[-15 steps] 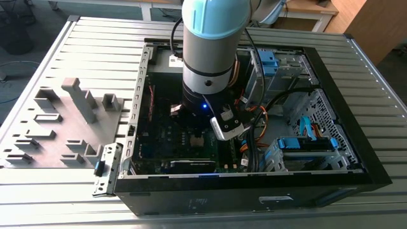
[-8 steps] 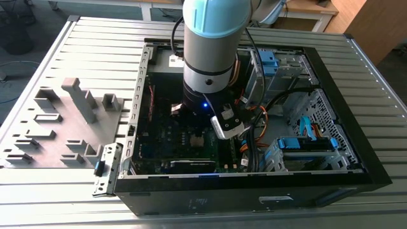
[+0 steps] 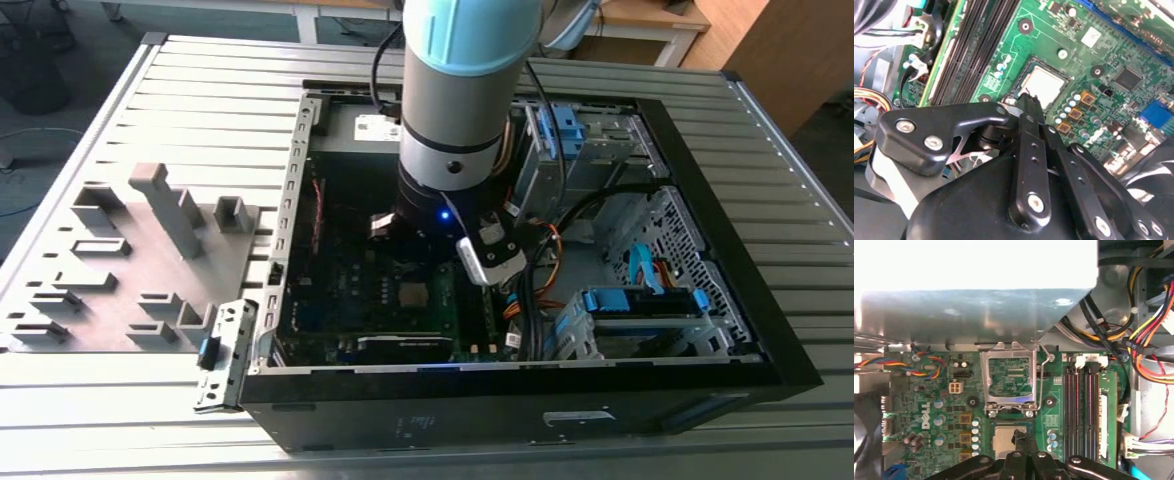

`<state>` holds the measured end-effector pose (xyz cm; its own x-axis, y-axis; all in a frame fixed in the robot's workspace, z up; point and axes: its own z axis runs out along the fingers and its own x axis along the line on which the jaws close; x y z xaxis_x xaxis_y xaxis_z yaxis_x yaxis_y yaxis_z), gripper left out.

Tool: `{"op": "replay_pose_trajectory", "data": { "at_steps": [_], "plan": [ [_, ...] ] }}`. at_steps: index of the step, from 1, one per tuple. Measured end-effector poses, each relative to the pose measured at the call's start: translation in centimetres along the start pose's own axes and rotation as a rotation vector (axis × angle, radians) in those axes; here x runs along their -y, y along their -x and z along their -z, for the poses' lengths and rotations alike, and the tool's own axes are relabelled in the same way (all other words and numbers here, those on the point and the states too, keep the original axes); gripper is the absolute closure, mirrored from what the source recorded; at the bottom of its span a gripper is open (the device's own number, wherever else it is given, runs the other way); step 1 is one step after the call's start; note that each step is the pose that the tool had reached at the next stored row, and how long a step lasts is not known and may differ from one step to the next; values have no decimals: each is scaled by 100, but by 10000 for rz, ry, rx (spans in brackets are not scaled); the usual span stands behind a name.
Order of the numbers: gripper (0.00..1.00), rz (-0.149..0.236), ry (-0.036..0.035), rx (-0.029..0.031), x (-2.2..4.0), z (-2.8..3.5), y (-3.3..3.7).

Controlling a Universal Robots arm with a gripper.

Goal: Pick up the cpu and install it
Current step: 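Close the cpu cover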

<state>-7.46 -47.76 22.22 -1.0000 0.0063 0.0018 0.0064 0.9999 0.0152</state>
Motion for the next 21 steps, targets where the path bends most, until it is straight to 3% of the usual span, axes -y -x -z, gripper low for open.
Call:
{"op": "replay_pose_trajectory", "data": {
  "at_steps": [8, 15, 21],
  "plan": [
    [89, 1064, 1, -16, -1, -3, 10],
    [89, 1603, 0, -25, -1, -7, 101],
    [89, 2773, -1, -32, -1, -18, 102]
  ]
}}
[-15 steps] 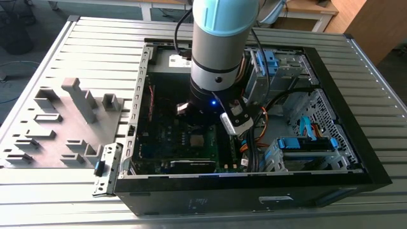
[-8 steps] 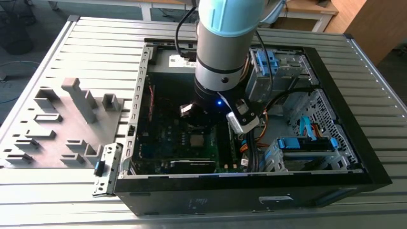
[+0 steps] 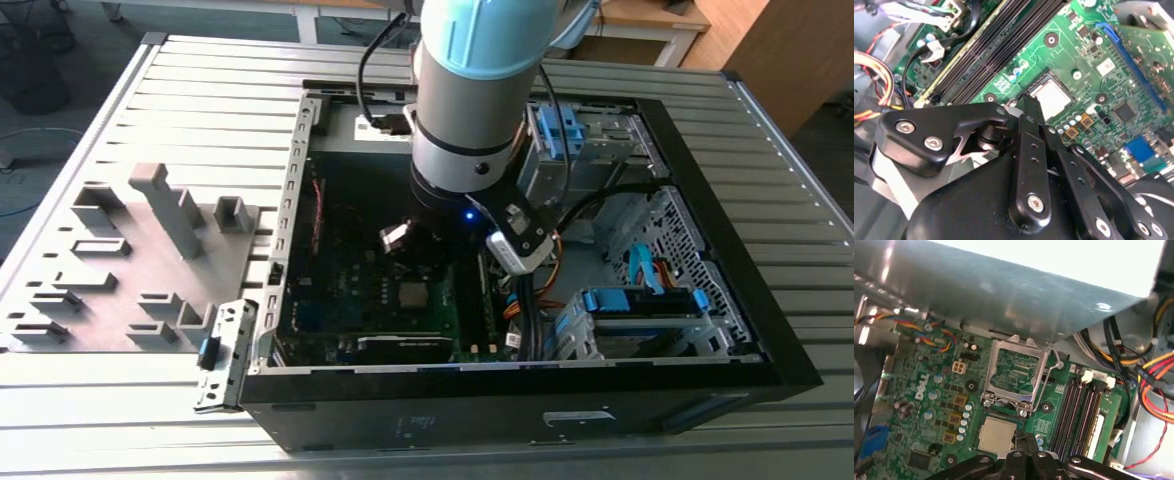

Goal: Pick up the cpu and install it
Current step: 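Close the cpu cover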

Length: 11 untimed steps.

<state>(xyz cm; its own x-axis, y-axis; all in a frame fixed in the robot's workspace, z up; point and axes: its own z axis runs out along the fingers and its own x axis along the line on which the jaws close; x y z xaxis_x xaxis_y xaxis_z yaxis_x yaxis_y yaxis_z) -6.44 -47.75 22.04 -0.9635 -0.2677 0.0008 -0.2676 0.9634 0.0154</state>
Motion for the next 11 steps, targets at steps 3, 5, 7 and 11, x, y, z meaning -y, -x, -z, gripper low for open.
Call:
{"op": "replay_pose_trajectory", "data": {
  "at_steps": [3, 5, 7, 11],
  "plan": [
    [89, 474, 2, 0, 0, -2, 0],
    [89, 775, 14, 5, 0, -4, 0],
    [89, 1061, 26, 7, 0, -4, 0],
    [89, 1618, 65, 20, 0, -4, 0]
  ]
}}
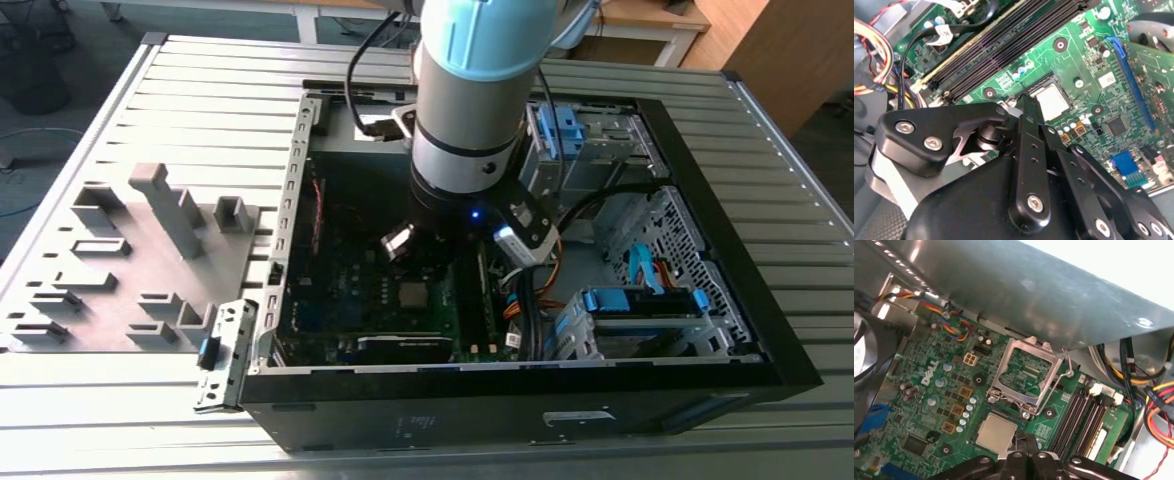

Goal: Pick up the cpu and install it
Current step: 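Close the cpu cover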

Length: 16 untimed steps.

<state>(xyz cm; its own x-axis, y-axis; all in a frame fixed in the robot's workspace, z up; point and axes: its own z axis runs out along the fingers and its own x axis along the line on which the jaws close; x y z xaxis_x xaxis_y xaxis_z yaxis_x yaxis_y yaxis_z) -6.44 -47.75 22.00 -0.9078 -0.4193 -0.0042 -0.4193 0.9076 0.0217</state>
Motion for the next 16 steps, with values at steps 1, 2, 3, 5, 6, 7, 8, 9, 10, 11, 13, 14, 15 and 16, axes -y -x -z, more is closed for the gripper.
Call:
{"op": "replay_pose_trajectory", "data": {
  "at_steps": [1, 2, 3, 5, 6, 7, 8, 9, 10, 11, 13, 14, 15, 16],
  "plan": [
    [89, 117, 15, 8, 0, 1, 0],
    [89, 228, 40, 26, 0, 0, 0],
    [89, 330, 70, 47, 0, 0, 0],
    [89, 514, 136, 98, 0, 0, 0],
    [89, 615, 175, 128, 0, 0, 0],
    [89, 701, 215, 160, 0, 0, 0],
    [89, 783, 256, 193, 0, 0, 0],
    [89, 867, 296, 225, 0, 0, 0],
    [89, 955, 328, 255, 0, 0, 0],
    [89, 1047, 358, 284, 0, 0, 0],
    [89, 1241, 417, 339, 0, 0, 0],
    [89, 1333, 446, 368, 0, 0, 0],
    [89, 1420, 477, 402, 0, 0, 0],
    [89, 1498, 503, 433, 0, 0, 0]
  ]
}}
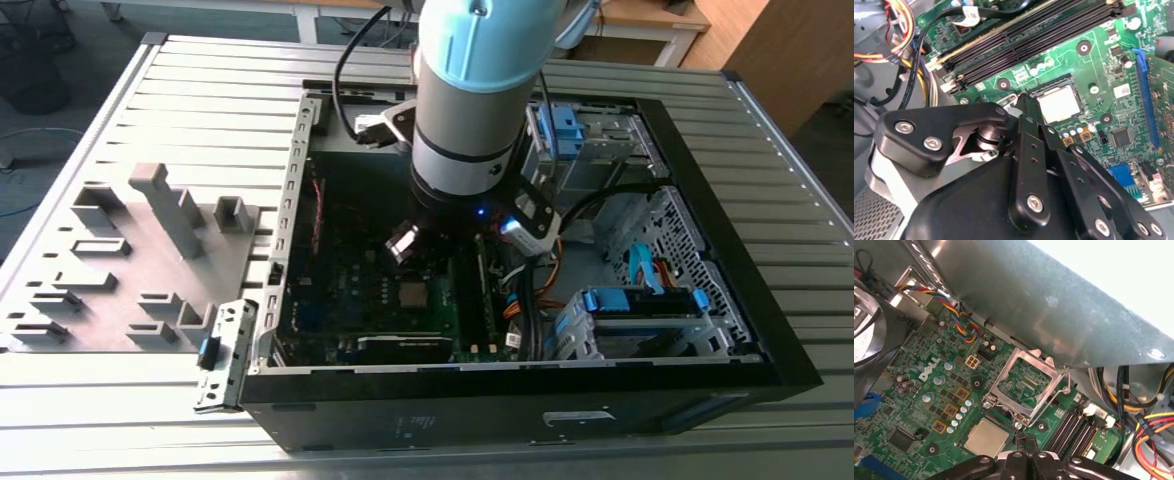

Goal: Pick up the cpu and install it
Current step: 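Close the cpu cover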

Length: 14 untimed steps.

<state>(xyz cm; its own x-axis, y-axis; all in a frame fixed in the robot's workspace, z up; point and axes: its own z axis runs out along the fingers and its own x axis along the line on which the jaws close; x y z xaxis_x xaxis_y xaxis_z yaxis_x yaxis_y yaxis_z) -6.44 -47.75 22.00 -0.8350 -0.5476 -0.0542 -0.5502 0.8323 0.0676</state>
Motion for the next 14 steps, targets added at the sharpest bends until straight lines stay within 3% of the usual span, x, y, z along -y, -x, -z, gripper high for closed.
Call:
{"op": "replay_pose_trajectory", "data": {
  "at_steps": [6, 14],
  "plan": [
    [89, 27, 5, 2, 5, -1, 7],
    [89, 65, 9, 0, 31, -9, 129]
  ]
}}
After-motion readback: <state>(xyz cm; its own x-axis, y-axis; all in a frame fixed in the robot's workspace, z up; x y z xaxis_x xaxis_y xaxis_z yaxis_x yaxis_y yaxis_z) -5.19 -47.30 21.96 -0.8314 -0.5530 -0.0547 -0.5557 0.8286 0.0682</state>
